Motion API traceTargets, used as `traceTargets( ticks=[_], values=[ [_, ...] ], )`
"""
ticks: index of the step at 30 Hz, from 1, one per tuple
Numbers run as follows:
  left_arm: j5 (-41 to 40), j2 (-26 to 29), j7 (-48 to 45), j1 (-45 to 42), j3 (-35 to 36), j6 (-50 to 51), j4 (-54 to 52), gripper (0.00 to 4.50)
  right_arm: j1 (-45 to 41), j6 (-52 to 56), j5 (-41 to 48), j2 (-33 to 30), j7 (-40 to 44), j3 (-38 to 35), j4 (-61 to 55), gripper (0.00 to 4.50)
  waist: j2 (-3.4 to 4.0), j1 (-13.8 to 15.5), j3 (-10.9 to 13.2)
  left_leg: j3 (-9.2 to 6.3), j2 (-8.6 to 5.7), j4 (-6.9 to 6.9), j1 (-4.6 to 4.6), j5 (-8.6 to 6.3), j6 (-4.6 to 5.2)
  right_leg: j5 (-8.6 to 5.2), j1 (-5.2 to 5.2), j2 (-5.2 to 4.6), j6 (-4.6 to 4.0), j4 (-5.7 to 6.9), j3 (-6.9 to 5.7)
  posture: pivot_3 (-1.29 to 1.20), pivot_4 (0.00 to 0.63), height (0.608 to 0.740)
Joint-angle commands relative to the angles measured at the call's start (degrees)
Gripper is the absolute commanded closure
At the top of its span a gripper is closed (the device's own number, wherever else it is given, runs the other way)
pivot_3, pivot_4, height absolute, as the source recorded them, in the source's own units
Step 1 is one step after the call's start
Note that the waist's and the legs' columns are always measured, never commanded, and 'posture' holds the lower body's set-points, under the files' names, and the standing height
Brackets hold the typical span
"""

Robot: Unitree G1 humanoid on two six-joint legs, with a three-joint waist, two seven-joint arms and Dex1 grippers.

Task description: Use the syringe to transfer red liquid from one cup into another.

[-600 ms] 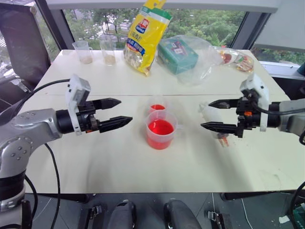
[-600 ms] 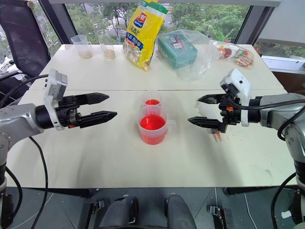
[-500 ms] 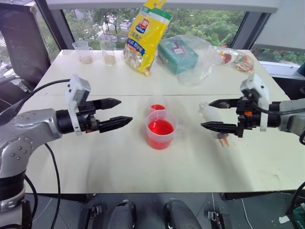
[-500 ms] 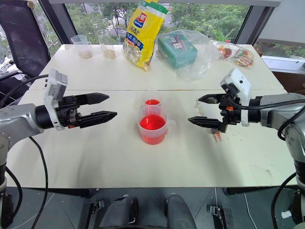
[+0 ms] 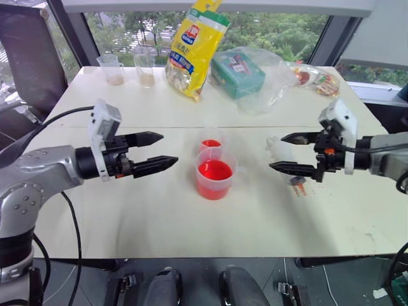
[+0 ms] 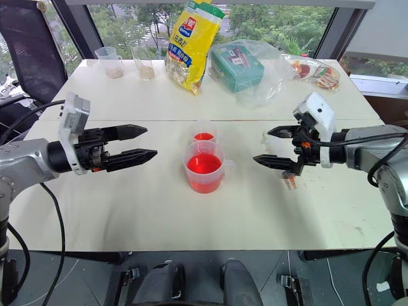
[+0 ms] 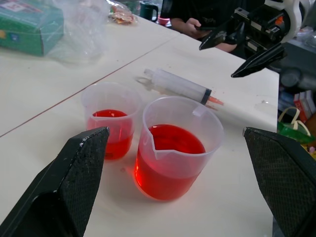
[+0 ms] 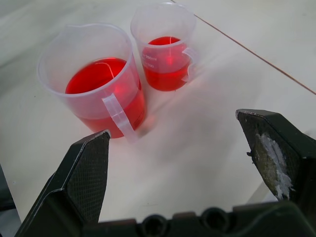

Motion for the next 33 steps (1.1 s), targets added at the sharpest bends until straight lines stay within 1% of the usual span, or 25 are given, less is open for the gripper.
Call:
traceTargets(
  ticks=[1, 4, 7, 11, 13, 16, 21, 27, 33],
  values=[
    [-0.2, 0.4, -0.1, -1.0, 0.8, -1.0, -0.5, 0.00, -1.6, -0.5, -0.4, -1.0, -0.5, -0.8, 0.1, 0.03, 0.00, 0.0, 0.0, 0.00, 0.00, 0.00, 0.00, 0.00, 0.00, 0.00, 0.00, 0.00, 0.00, 0.00, 0.00, 0.00, 0.150, 0.740],
    [-0.2, 0.3, -0.1, -1.1, 0.7, -1.1, -0.5, 0.00, -2.2, -0.1, -1.0, -1.0, -1.2, 0.0, 0.8, 0.03, 0.00, 0.0, 0.0, 0.00, 0.00, 0.00, 0.00, 0.00, 0.00, 0.00, 0.00, 0.00, 0.00, 0.00, 0.00, 0.00, 0.150, 0.740],
    [-0.1, 0.2, -0.1, -1.3, 0.4, -1.1, -0.5, 0.00, -4.8, 3.9, -1.3, -0.9, -2.8, 1.9, 2.6, 0.03, 0.00, -0.1, 0.0, 0.00, 0.00, 0.00, 0.00, 0.00, 0.00, 0.00, 0.00, 0.00, 0.00, 0.00, 0.00, 0.00, 0.150, 0.740],
    [0.6, -0.1, -0.3, -1.8, -0.4, -1.6, -0.3, 0.00, -11.6, 9.6, -7.1, 0.5, -8.0, 9.7, 9.9, 0.03, 0.00, -0.1, 0.0, 0.01, 0.00, 0.02, 0.01, 0.00, 0.00, 0.00, 0.00, 0.00, 0.00, 0.01, 0.01, 0.00, 0.150, 0.740],
    [1.1, -0.5, -0.4, -2.1, -1.1, -2.1, -0.2, 0.00, -15.6, 13.1, -9.8, 2.5, -10.7, 13.5, 14.9, 0.03, 0.00, -0.2, 0.0, 0.01, 0.00, 0.03, 0.01, 0.00, 0.00, 0.00, -0.01, 0.00, -0.01, 0.01, 0.01, 0.00, 0.150, 0.740],
    [2.0, -1.1, -0.6, -2.5, -1.9, -3.0, 0.1, 0.00, -19.8, 15.3, -13.7, 5.4, -13.2, 17.8, 22.2, 0.03, 0.00, -0.2, 0.0, 0.03, 0.00, 0.02, -0.02, 0.00, 0.00, 0.00, -0.06, 0.01, -0.01, 0.01, 0.03, 0.00, 0.150, 0.740],
    [3.2, -2.3, -0.5, -1.9, -2.8, -4.4, -0.5, 0.00, -22.3, 13.5, -18.9, 9.8, -15.1, 21.9, 33.3, 0.03, 0.00, 0.0, 0.0, 0.05, -0.01, 0.02, -0.11, 0.00, 0.00, 0.00, -0.14, 0.00, -0.01, -0.01, 0.03, 0.00, 0.150, 0.740],
    [4.0, -3.7, 0.3, -0.7, -3.0, -5.6, -1.4, 0.00, -26.7, 12.2, -22.0, 15.5, -15.5, 22.3, 45.3, 0.03, 0.01, -0.3, 0.0, 0.08, 0.00, 0.01, -0.12, 0.00, 0.01, 0.00, -0.18, 0.00, -0.01, 0.03, 0.05, 0.00, 0.150, 0.740],
    [4.4, -4.6, 1.0, 0.0, -3.1, -6.1, -2.0, 0.00, -30.4, 8.6, -25.7, 19.2, -14.4, 23.7, 54.6, 0.03, 0.01, -0.2, 0.0, 0.09, 0.01, 0.01, -0.11, 0.00, 0.00, 0.00, -0.20, 0.01, -0.01, 0.05, 0.06, 0.00, 0.150, 0.740]
  ],
)
